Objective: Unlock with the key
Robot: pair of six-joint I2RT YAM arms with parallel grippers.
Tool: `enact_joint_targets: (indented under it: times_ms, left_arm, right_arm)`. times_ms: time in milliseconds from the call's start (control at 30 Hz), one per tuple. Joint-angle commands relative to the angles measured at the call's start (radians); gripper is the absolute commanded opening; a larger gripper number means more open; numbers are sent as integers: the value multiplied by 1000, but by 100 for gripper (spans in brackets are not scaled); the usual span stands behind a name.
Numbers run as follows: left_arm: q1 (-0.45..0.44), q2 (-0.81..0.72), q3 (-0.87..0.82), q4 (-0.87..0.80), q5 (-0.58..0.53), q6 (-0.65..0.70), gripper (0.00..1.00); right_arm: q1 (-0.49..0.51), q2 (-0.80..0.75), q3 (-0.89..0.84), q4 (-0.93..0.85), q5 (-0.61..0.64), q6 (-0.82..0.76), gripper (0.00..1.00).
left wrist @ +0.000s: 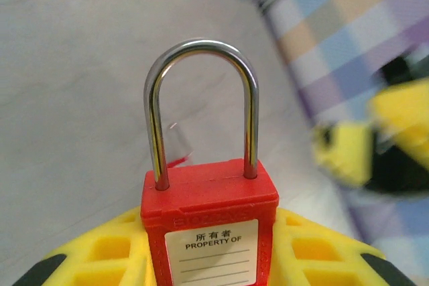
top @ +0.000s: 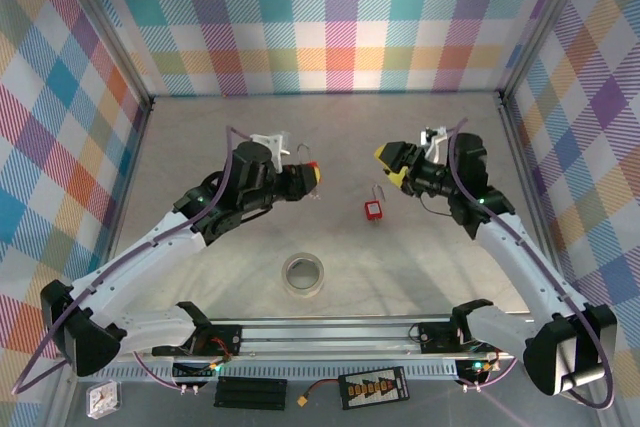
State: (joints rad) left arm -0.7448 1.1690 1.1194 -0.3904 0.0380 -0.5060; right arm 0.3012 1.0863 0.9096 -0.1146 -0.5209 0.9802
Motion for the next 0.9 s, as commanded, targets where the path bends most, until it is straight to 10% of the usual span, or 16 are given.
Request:
enact_joint_targets:
  times_ms: [0, 667, 867]
  left_arm:
    - [-58, 30, 57, -302, -73, 263, 0]
    - [-160, 113, 97, -270, -77, 377, 0]
    - [-184, 124, 102, -264, -87, 377, 0]
  right_arm:
    - [11, 68, 97, -205, -89, -364, 64]
    - [288, 268, 120, -87, -122, -445, 49]
    - [291, 296, 116, -70, -112, -408, 30]
